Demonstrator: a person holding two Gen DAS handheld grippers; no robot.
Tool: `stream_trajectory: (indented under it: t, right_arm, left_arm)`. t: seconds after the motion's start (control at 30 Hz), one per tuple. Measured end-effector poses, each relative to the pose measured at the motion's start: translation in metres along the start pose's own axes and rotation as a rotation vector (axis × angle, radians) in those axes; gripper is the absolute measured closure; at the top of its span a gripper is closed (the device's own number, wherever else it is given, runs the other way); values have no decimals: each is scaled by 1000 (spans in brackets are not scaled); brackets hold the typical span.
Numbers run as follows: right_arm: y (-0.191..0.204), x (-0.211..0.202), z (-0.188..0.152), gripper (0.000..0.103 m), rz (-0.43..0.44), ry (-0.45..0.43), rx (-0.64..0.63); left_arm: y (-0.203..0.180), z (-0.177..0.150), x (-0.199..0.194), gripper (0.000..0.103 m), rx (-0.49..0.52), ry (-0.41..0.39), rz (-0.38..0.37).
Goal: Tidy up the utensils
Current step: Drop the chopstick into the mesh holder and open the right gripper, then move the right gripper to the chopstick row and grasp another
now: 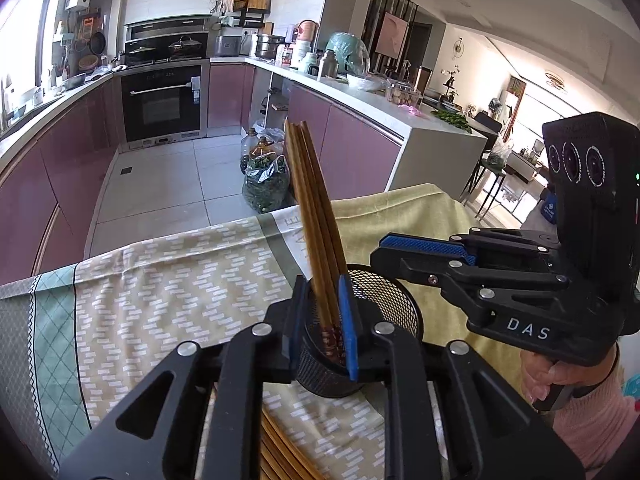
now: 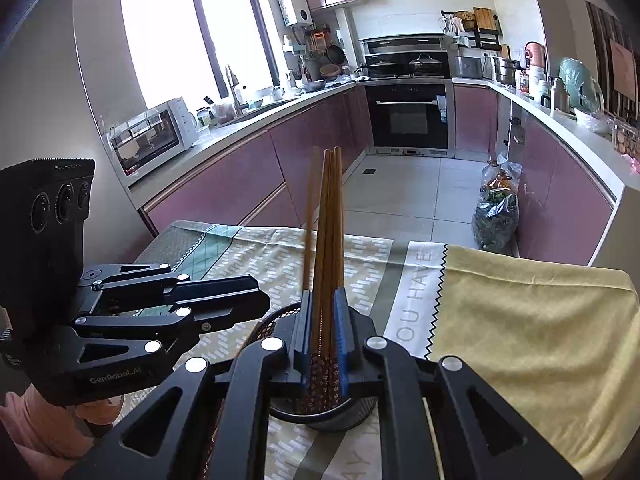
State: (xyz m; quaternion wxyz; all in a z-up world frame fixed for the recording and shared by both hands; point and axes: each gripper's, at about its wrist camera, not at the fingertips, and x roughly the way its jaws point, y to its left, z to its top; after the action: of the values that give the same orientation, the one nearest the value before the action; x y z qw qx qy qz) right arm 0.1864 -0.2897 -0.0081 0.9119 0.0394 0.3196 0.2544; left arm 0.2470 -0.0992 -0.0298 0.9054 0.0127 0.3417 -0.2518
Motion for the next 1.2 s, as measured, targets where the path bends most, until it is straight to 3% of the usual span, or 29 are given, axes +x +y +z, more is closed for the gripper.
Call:
stream_trajectory:
  t: [0.07,0.33,0.5,0.7,0.9,1.2]
  right_arm:
    - [1,-2,-3,77,1,-13,-1]
    - [18,-27,-22,56,54,-73,-41]
    - [42,-31,-44,54,113,-51,-90]
    - [63,-3,-77,54,155,63,-87]
    - [70,22,-105,56,153,170,-43]
    - [76,34,-120,61,119,218,-26]
  left_arm:
    - [2,-3,-1,78,-7,-8,0]
    - [12,-32,-39,60,-3,-91,85]
    - [26,-65,-60,59,-15,-88,140]
    - [45,-106,-61,58,-46,-4,172]
    - [53,-141,-51,58,-71,60,173]
    - [49,-159,-39,58,-77,113,170]
